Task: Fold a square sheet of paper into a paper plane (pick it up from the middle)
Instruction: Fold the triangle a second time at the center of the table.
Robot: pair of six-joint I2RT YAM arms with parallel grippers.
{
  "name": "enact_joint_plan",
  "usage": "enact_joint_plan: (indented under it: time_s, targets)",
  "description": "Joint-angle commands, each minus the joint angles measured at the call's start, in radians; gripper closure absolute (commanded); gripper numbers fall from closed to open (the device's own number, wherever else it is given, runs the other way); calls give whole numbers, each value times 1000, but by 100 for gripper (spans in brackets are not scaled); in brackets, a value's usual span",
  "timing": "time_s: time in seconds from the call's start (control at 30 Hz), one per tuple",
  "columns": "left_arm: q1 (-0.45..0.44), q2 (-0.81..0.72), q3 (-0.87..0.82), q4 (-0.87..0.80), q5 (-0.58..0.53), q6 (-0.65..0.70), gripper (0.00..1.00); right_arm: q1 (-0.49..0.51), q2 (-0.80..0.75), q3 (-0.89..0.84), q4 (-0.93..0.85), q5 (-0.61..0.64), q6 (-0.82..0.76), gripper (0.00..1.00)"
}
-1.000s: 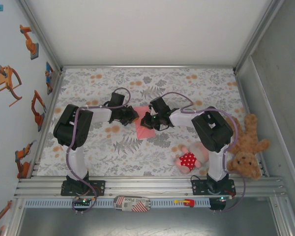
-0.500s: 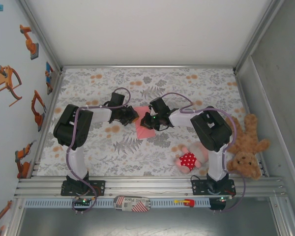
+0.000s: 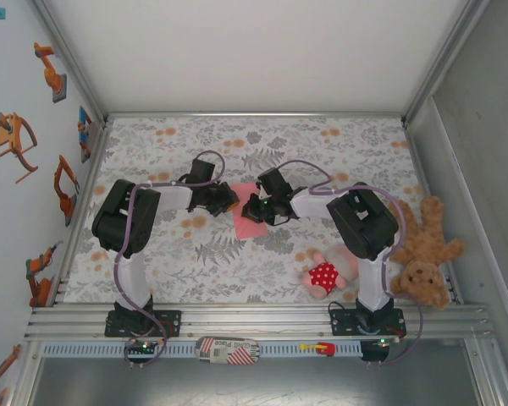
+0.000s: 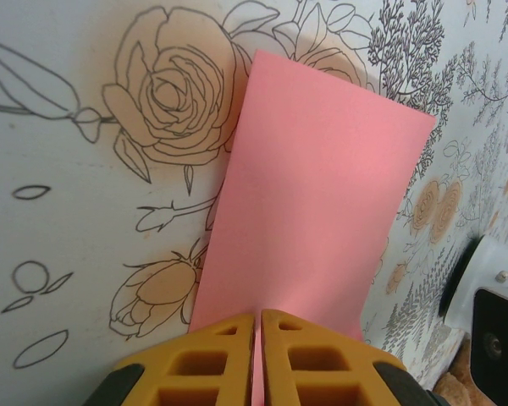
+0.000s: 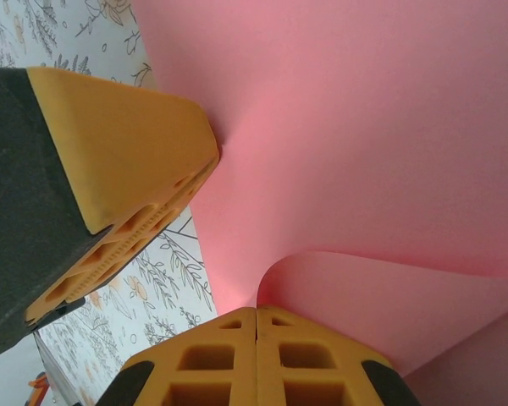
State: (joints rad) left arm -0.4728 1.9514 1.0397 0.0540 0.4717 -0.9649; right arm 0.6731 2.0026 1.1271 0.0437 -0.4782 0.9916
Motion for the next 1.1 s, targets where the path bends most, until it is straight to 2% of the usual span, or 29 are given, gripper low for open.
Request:
enact_joint_plan:
  time_s: [0.0,1.07]
  targets:
    - [-7,32,0,-83,-14,14,87,9,25,25,24,10,16,100]
    - [-7,29,-6,-87,-23,12,87,9,3,13,-24,68,19,100]
